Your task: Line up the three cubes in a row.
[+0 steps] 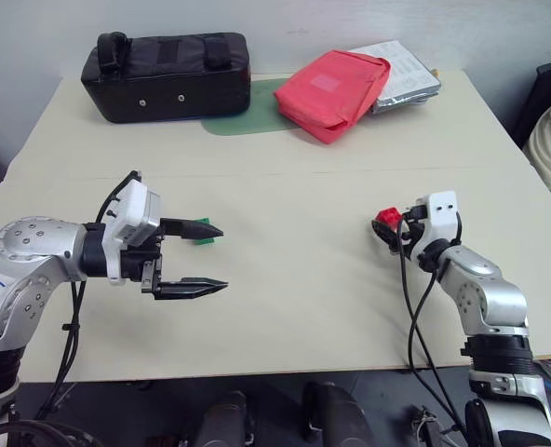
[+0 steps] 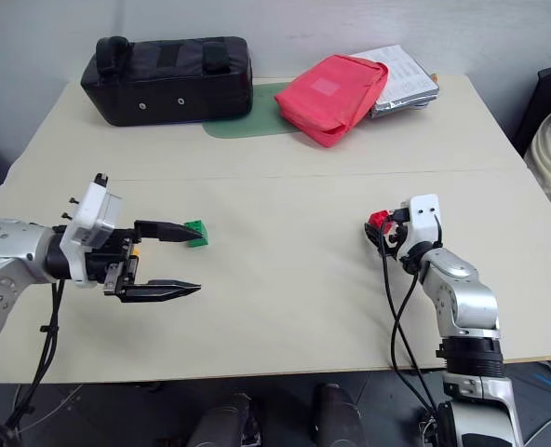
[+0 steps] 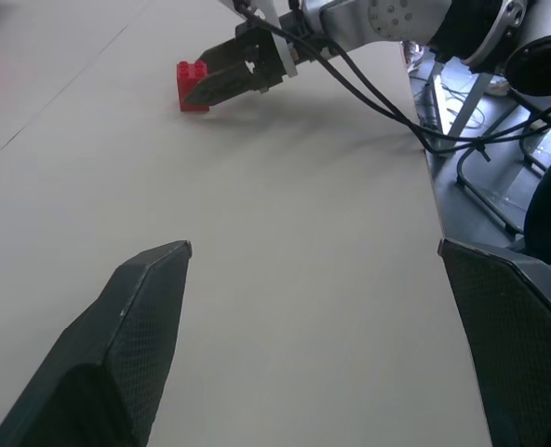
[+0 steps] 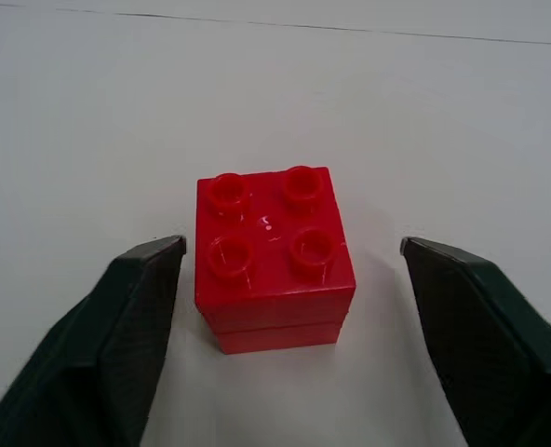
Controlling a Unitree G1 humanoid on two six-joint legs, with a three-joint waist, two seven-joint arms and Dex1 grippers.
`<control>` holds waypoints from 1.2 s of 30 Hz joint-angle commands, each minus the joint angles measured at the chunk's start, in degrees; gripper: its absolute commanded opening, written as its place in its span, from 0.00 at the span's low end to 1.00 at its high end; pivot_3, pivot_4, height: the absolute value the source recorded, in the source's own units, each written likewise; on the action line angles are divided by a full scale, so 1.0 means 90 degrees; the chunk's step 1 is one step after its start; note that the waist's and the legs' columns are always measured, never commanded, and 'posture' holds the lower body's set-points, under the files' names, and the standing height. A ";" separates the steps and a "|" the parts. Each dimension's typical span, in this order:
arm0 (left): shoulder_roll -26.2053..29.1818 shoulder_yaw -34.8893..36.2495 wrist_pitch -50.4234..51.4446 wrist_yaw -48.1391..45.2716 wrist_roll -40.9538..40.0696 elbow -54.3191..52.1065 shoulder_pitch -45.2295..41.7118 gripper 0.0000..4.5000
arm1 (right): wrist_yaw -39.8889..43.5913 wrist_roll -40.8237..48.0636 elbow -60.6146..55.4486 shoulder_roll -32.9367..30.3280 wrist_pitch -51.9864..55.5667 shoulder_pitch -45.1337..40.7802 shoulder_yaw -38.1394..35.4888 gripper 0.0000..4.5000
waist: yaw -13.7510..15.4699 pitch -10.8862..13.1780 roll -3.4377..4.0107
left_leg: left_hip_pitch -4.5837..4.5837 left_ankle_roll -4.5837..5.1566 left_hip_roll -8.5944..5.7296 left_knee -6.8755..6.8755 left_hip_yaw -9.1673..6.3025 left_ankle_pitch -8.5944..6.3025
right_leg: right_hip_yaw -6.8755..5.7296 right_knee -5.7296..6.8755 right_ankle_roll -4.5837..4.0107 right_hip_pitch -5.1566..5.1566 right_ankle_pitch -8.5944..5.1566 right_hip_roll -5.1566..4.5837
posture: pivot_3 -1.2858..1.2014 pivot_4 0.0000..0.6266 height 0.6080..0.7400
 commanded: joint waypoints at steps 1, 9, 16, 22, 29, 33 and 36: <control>-0.0032 0.0045 -0.0161 0.0002 0.0108 0.0053 -0.0095 1.00 | 0.0193 -0.0001 -0.0021 -0.0017 -0.0345 -0.0019 -0.0075 0.54 | 0.0001 0.0000 0.0000 | 0.0000 0.0000 0.0000 -0.0001 0.0000 0.0000 | 0.0000 0.0000 0.0000 0.0000 0.0000 0.0000 | 0.52 0.24 1.00; -0.0158 -0.0271 -0.0201 -0.0261 0.0182 0.0029 -0.0385 1.00 | 0.2713 0.0412 -0.0928 -0.1200 -0.0790 0.0715 0.0382 0.33 | 0.0075 0.0000 0.0000 | -0.0005 0.0001 0.0000 0.0010 -0.0003 0.0001 | -0.0002 -0.0001 0.0002 0.0002 0.0001 0.0002 | 0.52 0.24 1.00; 0.0318 -0.0677 -0.0883 -0.1444 0.0591 -0.0140 0.0090 1.00 | 0.6050 0.0827 -0.2378 -0.2918 -0.1839 0.1715 0.1132 0.33 | 0.0061 0.0000 -0.0003 | 0.0002 0.0003 0.0006 0.0024 0.0000 -0.0003 | -0.0006 -0.0005 0.0006 0.0008 0.0003 0.0011 | 0.52 0.24 1.00; 0.0307 -0.0654 -0.1382 -0.1652 0.0771 -0.0275 0.0523 1.00 | 0.6044 0.0346 -0.2293 -0.2521 -0.2445 0.1476 0.1755 0.33 | 0.0073 0.0001 -0.0006 | 0.0004 0.0002 0.0009 0.0052 -0.0005 -0.0006 | -0.0001 -0.0005 0.0005 0.0013 0.0003 0.0005 | 0.52 0.24 1.00; 0.0334 -0.0431 -0.1219 -0.1361 0.0627 -0.0522 0.0731 1.00 | 0.5824 -0.0131 -0.2027 -0.2030 -0.2711 0.1304 0.2251 0.33 | 0.0101 0.0000 -0.0006 | -0.0011 0.0010 0.0008 0.0072 -0.0017 -0.0015 | -0.0010 -0.0004 0.0004 0.0012 0.0003 -0.0005 | 0.52 0.24 1.00; 0.0426 -0.0363 -0.1308 -0.1373 0.0775 -0.0473 0.0864 1.00 | 0.5843 -0.0159 -0.1936 -0.2015 -0.2792 0.1326 0.2274 0.33 | 0.0081 0.0000 -0.0006 | -0.0012 0.0013 0.0007 0.0077 -0.0016 -0.0017 | -0.0010 -0.0003 0.0005 0.0013 0.0003 -0.0005 | 0.52 0.24 1.00; 0.0439 -0.0373 -0.1322 -0.1364 0.0801 -0.0467 0.0909 1.00 | 0.5876 -0.0292 -0.1777 -0.1978 -0.2982 0.1276 0.2359 0.33 | 0.0079 0.0000 -0.0006 | -0.0012 0.0013 0.0007 0.0077 -0.0016 -0.0018 | -0.0010 -0.0002 0.0004 0.0012 0.0003 -0.0005 | 0.52 0.24 1.00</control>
